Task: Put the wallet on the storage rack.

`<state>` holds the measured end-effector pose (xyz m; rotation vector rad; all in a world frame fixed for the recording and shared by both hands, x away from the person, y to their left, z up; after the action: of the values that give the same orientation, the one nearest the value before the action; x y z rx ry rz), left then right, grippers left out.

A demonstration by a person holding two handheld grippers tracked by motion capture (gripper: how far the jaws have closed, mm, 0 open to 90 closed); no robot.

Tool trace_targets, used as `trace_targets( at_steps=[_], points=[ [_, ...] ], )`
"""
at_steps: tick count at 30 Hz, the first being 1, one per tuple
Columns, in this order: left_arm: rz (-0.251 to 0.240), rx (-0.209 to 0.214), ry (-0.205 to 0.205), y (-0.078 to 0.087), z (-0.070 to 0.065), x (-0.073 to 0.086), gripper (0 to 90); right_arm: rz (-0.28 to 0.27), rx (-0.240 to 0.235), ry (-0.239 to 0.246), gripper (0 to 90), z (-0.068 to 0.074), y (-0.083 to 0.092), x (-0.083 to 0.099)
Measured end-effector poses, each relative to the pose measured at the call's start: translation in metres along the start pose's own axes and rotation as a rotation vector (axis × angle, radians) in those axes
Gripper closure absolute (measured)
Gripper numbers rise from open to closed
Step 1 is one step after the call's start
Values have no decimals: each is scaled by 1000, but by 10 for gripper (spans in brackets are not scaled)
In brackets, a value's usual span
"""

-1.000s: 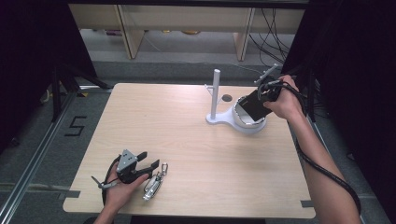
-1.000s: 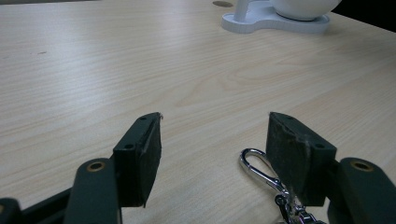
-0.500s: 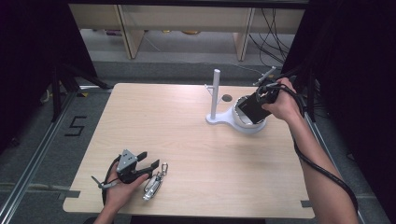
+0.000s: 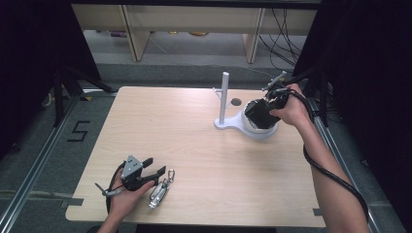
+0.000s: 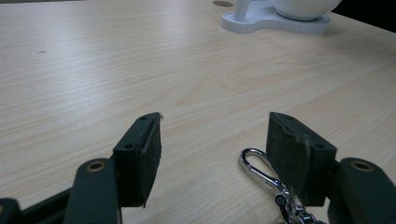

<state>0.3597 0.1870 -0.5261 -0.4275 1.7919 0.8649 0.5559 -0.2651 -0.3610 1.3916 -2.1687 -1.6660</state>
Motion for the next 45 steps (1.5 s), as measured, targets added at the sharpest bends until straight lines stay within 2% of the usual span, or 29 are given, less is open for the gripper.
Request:
trace_targets(
  at_steps=[1,5,11,13,14,15,19,21,26,29,33,37,38,43,45],
  points=[
    [-1,-1,1,0,0,0,355,-7,5,2,735,-1,0,0],
    [0,0,-1,0,0,0,355,-36,2,-52,642,-3,1,0],
    [0,-2,-3,0,0,0,355,-65,16,-91,615,-10,6,5],
    [1,-2,-3,0,0,0,355,-73,39,-109,609,-13,8,7],
    [2,-2,-3,0,0,0,355,-78,22,-119,602,-14,8,9],
    [3,-2,-3,0,0,0,355,-85,36,-124,599,-15,9,10],
    [11,-11,-3,0,-1,0,355,-98,26,-166,580,-18,12,16],
    [10,-11,-4,0,-1,0,355,-100,10,-217,582,-18,16,19],
    [12,-11,-5,0,-1,0,356,-100,-9,-262,575,-17,20,26],
    [11,-11,-3,0,-1,0,355,-119,-16,-271,568,-17,19,31],
    [12,-10,-4,0,-1,0,355,-128,-35,-317,550,-11,20,40],
    [11,-10,-7,0,-1,0,356,-140,-42,-309,535,-5,20,48],
    [11,-11,-7,0,-1,0,356,-143,-54,-315,532,-2,22,50],
    [10,-14,-6,0,-1,0,356,-170,-55,-308,506,11,24,60],
    [14,-17,-8,0,-1,0,356,-171,-63,-325,497,18,25,65]
  ],
)
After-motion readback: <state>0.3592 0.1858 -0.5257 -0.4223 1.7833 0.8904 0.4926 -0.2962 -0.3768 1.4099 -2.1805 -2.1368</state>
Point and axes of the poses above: each handheld gripper's, and its own axes: y roughly backward along the jaws, x roughly out of its underside, z roughly to its left, the point moved 1 cm from there along -y, roughly forward along the jaws, and after that the axes turned 9 degrees about x, right-handed, at the moved point
